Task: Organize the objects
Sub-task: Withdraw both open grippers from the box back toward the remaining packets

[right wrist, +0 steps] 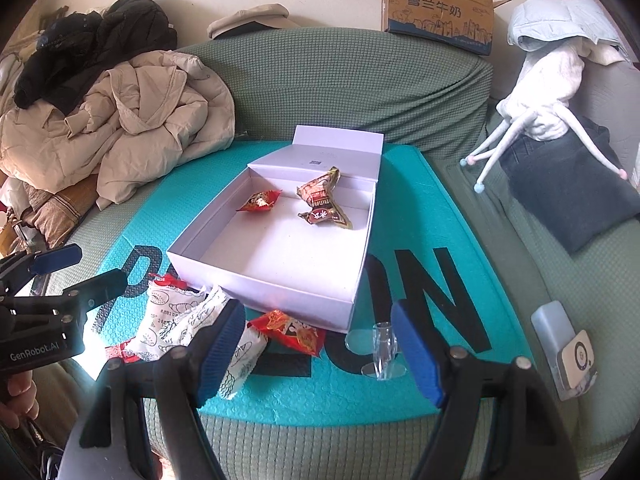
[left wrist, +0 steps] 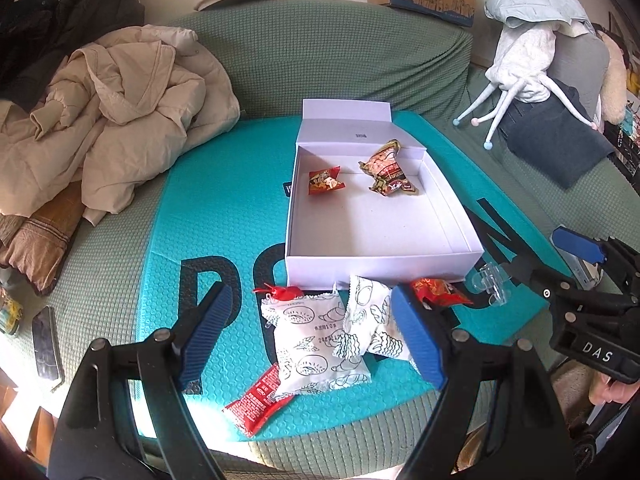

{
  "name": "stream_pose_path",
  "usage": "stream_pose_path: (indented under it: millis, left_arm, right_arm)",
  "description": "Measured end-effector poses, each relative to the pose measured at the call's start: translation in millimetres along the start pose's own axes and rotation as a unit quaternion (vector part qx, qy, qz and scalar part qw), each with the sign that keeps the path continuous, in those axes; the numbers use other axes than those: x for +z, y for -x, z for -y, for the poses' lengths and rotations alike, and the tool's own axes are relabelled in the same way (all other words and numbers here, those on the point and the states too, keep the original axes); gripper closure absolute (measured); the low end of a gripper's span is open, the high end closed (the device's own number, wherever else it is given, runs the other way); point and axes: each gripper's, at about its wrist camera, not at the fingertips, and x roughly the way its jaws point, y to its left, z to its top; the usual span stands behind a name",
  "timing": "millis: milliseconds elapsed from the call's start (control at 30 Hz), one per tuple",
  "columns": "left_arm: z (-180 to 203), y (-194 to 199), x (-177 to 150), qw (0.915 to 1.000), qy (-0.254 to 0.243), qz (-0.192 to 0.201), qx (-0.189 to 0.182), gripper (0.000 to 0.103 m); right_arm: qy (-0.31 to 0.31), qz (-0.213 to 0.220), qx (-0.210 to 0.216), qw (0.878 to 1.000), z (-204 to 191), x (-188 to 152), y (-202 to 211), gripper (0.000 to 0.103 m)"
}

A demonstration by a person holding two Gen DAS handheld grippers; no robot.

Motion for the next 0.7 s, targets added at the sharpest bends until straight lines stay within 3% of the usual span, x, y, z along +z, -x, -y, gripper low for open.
stream_pose_path:
  millis: [400,700]
  left_arm:
    - [-7.6,-10.1,-33.9,0.9984,0.039,-0.038,-0.012,0.022]
    - [-25.6,-22.5,-62.9,0.9944,0.059,-0.087,-0.009,0.022]
  right_arm:
    - [-0.012,-0.023,0.024,0.999,-4.4,-22.9,-9.8,0.027]
    - [-0.025,-0.052,0.071,0.996,-20.4,-40.1,-26.8,0.027]
